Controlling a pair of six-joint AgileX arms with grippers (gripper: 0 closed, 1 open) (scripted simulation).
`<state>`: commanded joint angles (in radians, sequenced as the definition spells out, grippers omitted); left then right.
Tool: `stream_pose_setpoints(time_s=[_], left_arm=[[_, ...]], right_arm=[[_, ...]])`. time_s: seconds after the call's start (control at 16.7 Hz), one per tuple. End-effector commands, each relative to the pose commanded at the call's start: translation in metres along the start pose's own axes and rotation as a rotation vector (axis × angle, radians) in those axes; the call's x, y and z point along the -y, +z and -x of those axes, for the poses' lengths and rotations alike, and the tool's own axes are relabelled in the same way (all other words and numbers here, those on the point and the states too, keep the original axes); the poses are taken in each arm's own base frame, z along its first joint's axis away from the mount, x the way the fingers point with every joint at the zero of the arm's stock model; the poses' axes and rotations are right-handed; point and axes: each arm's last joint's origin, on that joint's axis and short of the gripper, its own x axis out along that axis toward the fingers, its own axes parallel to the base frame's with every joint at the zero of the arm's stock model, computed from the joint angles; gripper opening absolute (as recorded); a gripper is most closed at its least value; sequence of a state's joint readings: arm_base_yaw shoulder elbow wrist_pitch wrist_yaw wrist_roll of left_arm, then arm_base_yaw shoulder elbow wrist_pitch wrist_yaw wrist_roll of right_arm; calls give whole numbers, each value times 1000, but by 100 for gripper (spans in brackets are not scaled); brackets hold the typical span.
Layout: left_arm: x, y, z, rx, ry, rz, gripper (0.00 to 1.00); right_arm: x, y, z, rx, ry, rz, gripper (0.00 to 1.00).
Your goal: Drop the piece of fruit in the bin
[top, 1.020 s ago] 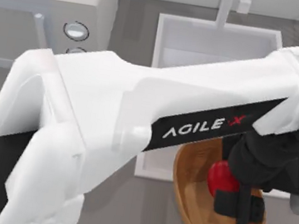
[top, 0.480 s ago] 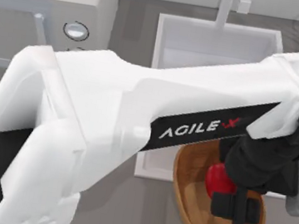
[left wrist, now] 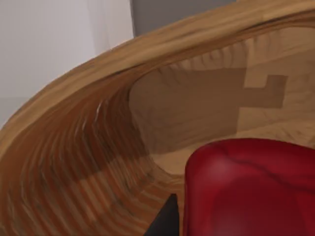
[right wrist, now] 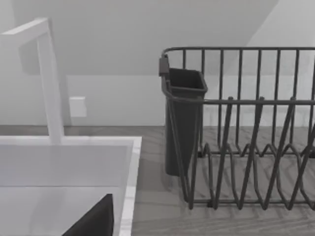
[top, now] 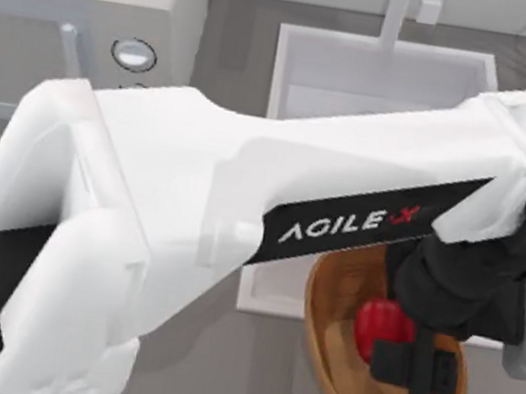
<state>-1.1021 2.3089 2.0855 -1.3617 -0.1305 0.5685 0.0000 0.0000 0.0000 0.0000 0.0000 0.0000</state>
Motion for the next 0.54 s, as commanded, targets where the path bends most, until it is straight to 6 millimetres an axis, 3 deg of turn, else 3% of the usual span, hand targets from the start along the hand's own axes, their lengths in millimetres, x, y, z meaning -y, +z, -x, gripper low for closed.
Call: stream_pose_setpoints(time_s=[0.18,0.54], left_arm=[[0,0,0,0,0,0,98],[0,0,0,0,0,0,100]], right_arm=[[0,0,0,0,0,0,100],[0,0,0,0,0,0,100]])
